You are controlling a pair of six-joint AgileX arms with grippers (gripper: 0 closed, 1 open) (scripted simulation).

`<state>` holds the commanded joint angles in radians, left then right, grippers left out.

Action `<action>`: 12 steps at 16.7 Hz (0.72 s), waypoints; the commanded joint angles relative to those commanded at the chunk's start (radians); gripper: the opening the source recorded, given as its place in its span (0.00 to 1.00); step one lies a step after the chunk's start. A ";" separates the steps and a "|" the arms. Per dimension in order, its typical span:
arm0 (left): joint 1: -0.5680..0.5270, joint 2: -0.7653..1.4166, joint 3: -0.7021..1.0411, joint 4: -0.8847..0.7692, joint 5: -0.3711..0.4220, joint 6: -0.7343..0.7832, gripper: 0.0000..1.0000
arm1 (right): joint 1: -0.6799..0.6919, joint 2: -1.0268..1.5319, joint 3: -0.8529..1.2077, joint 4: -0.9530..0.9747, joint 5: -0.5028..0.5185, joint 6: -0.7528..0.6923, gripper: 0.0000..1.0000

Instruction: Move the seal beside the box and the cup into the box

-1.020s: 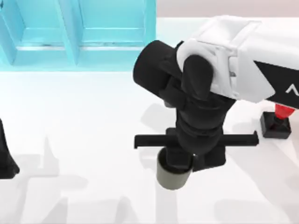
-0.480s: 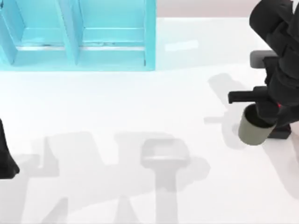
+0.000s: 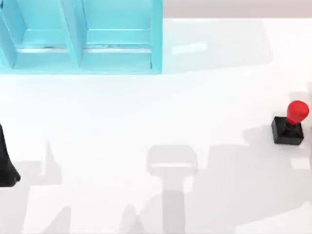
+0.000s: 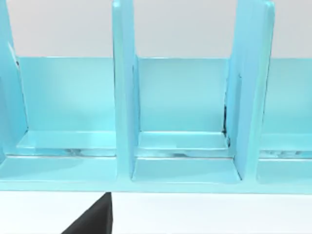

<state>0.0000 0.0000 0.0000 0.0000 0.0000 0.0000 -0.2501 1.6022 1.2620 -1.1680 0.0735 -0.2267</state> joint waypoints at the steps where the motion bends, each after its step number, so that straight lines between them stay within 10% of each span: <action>1: 0.000 0.000 0.000 0.000 0.000 0.000 1.00 | -0.073 -0.014 -0.019 0.007 -0.003 -0.076 0.00; 12: 0.000 0.000 0.000 0.000 0.000 0.000 1.00 | -0.428 -0.084 -0.114 0.042 -0.046 -0.443 0.00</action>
<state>0.0000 0.0000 0.0000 0.0000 0.0000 0.0000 -0.6783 1.5180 1.1476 -1.1265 0.0276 -0.6700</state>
